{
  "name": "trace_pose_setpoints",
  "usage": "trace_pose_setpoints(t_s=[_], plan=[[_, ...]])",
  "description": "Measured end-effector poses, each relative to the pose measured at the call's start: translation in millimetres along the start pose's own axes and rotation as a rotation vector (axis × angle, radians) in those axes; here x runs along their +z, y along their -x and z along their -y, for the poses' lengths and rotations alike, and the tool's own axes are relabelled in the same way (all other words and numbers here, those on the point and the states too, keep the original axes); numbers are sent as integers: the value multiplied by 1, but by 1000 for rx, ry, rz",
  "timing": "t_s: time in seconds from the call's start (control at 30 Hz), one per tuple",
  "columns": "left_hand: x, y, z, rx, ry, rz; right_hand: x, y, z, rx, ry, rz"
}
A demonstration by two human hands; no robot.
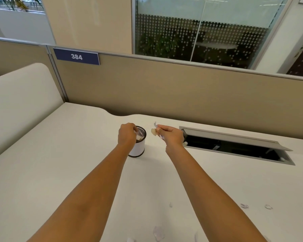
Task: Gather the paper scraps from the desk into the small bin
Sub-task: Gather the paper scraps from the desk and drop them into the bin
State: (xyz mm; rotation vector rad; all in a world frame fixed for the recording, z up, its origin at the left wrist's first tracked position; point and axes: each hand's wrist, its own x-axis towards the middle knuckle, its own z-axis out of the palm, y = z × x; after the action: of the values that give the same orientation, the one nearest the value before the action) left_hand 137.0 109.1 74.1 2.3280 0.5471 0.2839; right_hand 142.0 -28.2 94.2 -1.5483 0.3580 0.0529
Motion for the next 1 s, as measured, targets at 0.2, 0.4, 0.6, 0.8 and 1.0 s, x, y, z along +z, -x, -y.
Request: trace_pose_setpoints(t_s=[0.2, 0.4, 0.6, 0.8, 1.0], plan=[[9, -11, -1, 63, -218, 74, 34, -7, -3, -183, 294, -16], [-5, -26, -9, -1, -210, 149, 55, -11, -2, -291, 505, 10], [-27, -32, -7, -24, -136, 117, 75, -12, 1, -347, 772, 144], [-36, -29, 10, 34, -87, 257, 76, -3, 8, -368, 983, 375], [-28, -23, 35, 99, -103, 547, 64, 11, 3, -468, 1253, 449]])
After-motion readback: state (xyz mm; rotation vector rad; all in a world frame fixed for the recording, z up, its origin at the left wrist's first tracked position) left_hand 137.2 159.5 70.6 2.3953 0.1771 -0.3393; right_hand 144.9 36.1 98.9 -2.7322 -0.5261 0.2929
